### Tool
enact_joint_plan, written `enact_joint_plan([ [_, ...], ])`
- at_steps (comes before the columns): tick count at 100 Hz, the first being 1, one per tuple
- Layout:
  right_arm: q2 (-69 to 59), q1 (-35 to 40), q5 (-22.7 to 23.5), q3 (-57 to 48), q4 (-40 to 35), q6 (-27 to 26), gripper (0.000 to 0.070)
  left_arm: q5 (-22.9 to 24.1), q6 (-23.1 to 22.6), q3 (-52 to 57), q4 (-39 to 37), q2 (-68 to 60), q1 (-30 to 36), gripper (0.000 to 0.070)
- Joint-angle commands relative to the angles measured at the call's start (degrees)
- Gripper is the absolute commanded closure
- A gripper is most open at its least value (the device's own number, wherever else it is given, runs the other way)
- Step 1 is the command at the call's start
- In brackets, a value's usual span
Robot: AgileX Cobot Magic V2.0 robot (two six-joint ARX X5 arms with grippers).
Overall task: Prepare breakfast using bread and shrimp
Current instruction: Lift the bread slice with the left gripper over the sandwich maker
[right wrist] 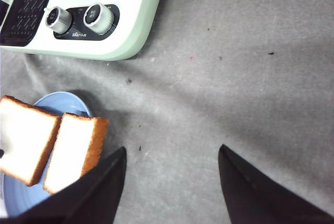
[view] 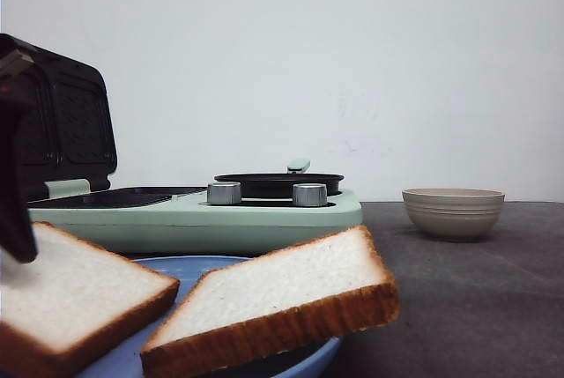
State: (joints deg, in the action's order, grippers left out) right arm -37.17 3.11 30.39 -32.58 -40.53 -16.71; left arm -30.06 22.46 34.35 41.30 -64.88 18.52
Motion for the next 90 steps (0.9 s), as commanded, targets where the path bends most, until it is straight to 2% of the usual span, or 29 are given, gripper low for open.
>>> enact_joint_plan([
  [1, -0.2, 0.2, 0.2, -0.9, 0.3, 0.7, 0.0353, -0.2, 0.3, 0.7, -0.3, -0.7, 0.3, 0.0598],
  [2, -0.2, 0.2, 0.2, -0.9, 0.3, 0.7, 0.0353, -0.2, 0.3, 0.7, -0.3, -0.7, 0.3, 0.0638],
  [6, -0.2, 0.2, 0.2, -0.9, 0.3, 0.7, 0.0353, 0.0, 0.3, 0.7, -0.3, -0.7, 0.3, 0.07],
  [42, -0.2, 0.2, 0.2, -0.9, 0.3, 0.7, 0.0353, 0.8, 0.2, 0.8, -0.8, 1.4, 0.3, 0.0695],
  [73, -0.2, 0.2, 0.2, -0.9, 0.2, 0.7, 0.0353, 6.3, 0.9, 0.7, -3.9, 10.1, 0.2, 0.0696],
  [90, -0.2, 0.2, 0.2, -0.9, 0.3, 0.7, 0.0353, 7.6, 0.5, 0.8, -4.9, 13.3, 0.3, 0.0696],
])
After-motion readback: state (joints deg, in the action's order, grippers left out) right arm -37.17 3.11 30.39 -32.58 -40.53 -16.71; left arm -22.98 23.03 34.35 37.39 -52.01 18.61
